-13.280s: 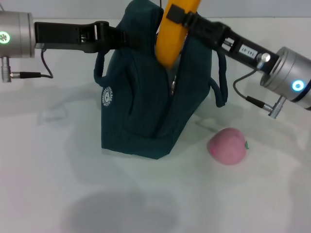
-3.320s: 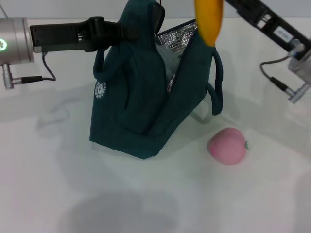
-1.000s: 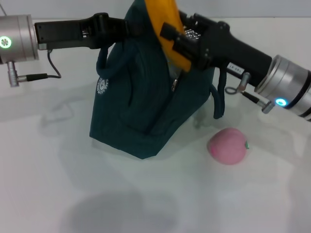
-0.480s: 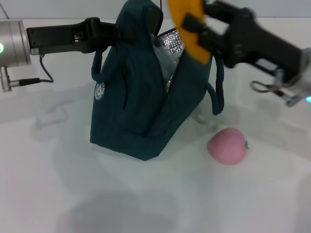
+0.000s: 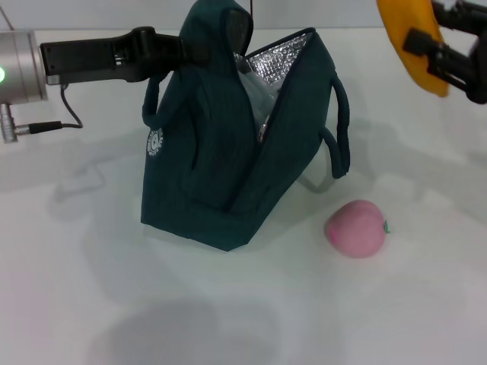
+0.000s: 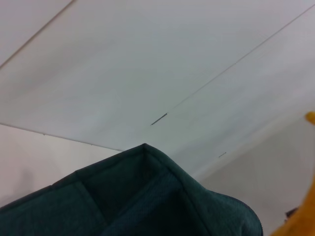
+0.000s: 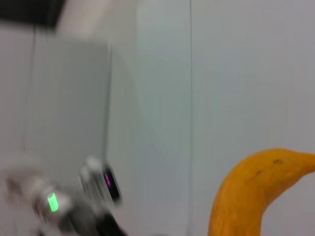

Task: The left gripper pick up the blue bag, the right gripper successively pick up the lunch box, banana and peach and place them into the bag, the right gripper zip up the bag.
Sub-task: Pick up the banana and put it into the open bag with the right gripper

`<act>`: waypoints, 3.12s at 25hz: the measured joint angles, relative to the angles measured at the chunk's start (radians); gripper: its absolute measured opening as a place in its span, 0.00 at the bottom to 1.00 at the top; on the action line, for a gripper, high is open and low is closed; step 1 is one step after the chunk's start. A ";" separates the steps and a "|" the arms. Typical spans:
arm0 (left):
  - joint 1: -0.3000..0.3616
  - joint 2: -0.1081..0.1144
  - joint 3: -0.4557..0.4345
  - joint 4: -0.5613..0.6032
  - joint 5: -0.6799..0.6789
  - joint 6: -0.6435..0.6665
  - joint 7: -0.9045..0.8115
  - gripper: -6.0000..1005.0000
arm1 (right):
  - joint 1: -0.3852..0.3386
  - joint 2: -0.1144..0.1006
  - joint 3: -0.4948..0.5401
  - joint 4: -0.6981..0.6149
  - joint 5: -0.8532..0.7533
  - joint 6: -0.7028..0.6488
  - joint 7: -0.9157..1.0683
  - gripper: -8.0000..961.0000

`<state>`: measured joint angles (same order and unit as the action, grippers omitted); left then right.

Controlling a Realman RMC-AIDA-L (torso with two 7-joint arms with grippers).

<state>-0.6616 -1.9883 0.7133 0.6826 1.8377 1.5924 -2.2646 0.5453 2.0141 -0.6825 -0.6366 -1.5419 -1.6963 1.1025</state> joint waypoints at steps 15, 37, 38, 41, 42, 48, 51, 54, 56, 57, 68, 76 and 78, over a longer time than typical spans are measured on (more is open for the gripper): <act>-0.005 -0.010 0.000 0.000 0.000 0.000 0.013 0.05 | 0.063 -0.038 -0.220 -0.386 -0.339 -0.028 0.501 0.43; -0.006 -0.022 0.006 0.000 0.000 0.029 0.032 0.05 | 0.343 -0.104 -0.182 0.030 -0.326 -0.134 0.823 0.43; -0.006 -0.023 0.006 0.000 0.000 0.030 0.032 0.05 | 0.347 -0.105 -0.173 0.048 -0.325 -0.136 0.826 0.43; -0.007 -0.023 0.006 0.000 -0.001 0.031 0.035 0.05 | 0.341 -0.106 -0.127 0.093 -0.323 -0.139 0.845 0.43; -0.007 -0.023 0.006 0.000 -0.004 0.031 0.037 0.05 | 0.336 -0.106 -0.114 0.101 -0.323 -0.138 0.850 0.43; -0.004 -0.023 0.006 0.000 -0.011 0.034 0.043 0.05 | 0.298 -0.111 -0.010 0.204 -0.313 -0.129 0.877 0.43; -0.004 -0.023 0.006 0.000 -0.011 0.034 0.042 0.05 | 0.282 -0.110 0.007 0.250 -0.312 -0.126 0.885 0.43; -0.004 -0.024 0.006 0.000 -0.012 0.042 0.043 0.05 | 0.280 -0.101 0.008 0.305 -0.311 -0.126 0.887 0.43; -0.004 -0.029 0.006 0.000 -0.012 0.050 0.044 0.05 | 0.280 -0.086 0.006 0.329 -0.311 -0.133 0.896 0.43; -0.004 -0.031 0.006 0.000 -0.012 0.056 0.044 0.05 | 0.280 -0.079 0.005 0.334 -0.311 -0.136 0.902 0.43; 0.002 -0.040 0.006 0.000 -0.013 0.071 0.048 0.05 | 0.218 -0.009 0.008 0.365 -0.256 -0.134 1.007 0.43; 0.004 -0.041 0.003 -0.006 -0.014 0.072 0.059 0.05 | 0.154 -0.005 0.010 0.400 -0.182 -0.104 1.054 0.43; 0.001 -0.041 0.005 -0.012 -0.014 0.072 0.059 0.05 | 0.152 -0.005 0.008 0.401 -0.174 -0.114 1.066 0.44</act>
<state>-0.6611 -2.0295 0.7184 0.6706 1.8238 1.6644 -2.2059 0.6970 2.0088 -0.6741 -0.2361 -1.7154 -1.8100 2.1684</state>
